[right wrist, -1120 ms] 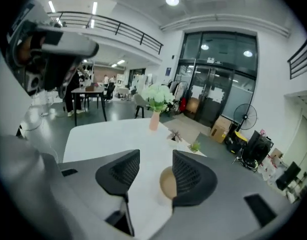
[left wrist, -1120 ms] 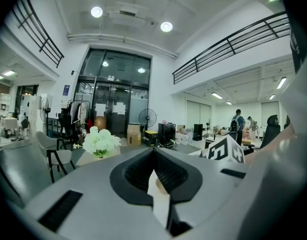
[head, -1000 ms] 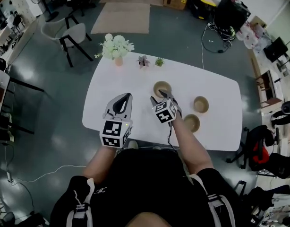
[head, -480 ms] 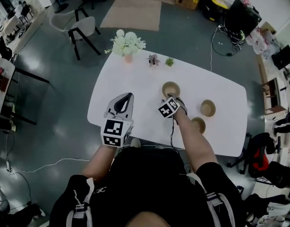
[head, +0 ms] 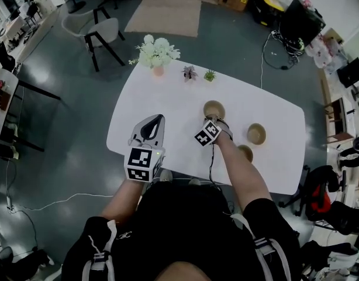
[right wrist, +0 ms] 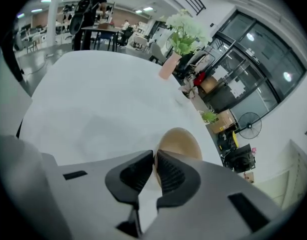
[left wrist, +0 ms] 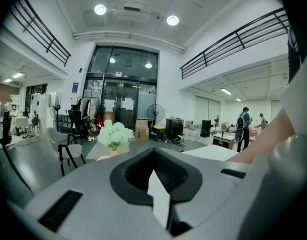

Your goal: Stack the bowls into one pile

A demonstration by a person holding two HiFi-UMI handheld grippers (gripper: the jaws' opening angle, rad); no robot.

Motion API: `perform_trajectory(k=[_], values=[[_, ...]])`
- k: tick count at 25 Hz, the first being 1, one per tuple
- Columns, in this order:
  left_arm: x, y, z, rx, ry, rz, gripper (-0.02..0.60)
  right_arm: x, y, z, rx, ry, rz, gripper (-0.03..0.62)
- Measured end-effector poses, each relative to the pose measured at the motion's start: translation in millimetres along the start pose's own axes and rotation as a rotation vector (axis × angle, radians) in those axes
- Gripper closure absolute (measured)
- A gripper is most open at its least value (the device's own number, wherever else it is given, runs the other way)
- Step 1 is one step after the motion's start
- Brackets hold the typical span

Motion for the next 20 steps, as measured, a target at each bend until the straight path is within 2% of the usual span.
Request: perform_trajectory(k=[12, 20], values=[[16, -42, 11, 0.022, -0.021, -0.067, 0.568, -46, -33, -28, 0.01, -0.072, -0.087, 0.553], [36, -89, 19, 0.047, -0.028, -0.181, 0.568, -95, -67, -88, 0.093, -0.04, -0.184, 0.551]])
Point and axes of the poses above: the fingertips, and each gripper's own axes: x forward along the fingers, y to its left, z out of its top, the point moved 6 cm from there along -x, backward along the fingers, and after that the axes turned 6 degrees about z, right-handed, at the moved point
